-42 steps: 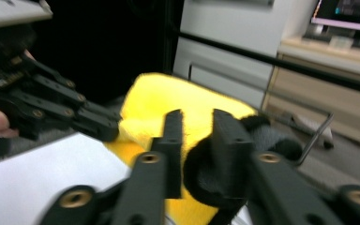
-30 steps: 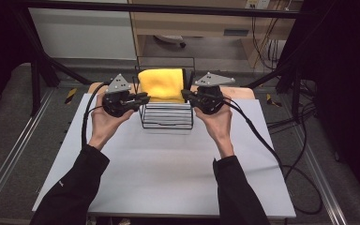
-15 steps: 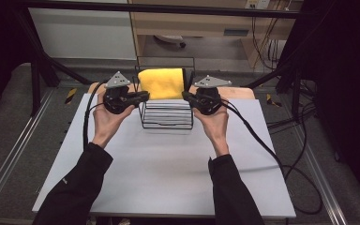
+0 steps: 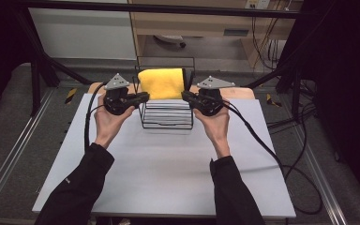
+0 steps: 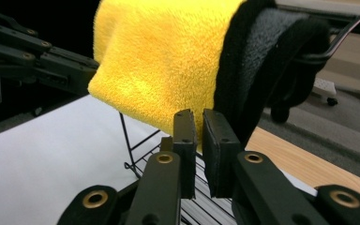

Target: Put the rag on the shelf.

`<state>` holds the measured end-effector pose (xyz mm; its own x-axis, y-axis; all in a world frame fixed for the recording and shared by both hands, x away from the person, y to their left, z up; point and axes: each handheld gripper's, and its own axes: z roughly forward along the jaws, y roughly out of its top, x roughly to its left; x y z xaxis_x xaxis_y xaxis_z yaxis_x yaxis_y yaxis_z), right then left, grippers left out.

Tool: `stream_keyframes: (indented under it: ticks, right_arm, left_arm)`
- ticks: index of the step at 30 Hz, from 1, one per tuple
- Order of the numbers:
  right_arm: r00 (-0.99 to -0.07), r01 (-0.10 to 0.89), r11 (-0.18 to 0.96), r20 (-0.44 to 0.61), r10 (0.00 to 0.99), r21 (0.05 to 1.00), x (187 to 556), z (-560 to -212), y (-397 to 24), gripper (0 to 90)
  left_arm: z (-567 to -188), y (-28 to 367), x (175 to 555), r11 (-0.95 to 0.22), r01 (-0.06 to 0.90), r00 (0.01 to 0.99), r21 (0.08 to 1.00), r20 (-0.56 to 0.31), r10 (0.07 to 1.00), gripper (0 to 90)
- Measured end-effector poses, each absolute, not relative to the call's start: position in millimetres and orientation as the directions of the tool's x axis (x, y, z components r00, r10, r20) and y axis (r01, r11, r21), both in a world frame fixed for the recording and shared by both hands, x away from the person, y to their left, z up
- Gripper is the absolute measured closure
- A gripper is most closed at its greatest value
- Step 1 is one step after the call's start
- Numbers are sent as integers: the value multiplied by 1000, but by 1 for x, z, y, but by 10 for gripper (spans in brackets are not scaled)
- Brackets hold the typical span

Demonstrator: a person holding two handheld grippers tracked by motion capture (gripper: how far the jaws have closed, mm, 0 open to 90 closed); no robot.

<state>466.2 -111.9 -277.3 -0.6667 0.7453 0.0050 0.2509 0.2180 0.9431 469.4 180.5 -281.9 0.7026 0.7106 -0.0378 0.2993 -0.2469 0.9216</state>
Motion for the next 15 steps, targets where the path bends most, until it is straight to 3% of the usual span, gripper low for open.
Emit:
stream_keyframes:
  ticks: [7,15]
  right_arm:
    - [-663,234,198,7,749,952,452,-267,-124,732]
    - [-662,242,197,13,749,950,437,-265,-131,535]
  left_arm:
    - [-282,193,457,-241,315,695,918,-50,717,602]
    - [-294,204,442,-262,330,699,907,-48,714,416]
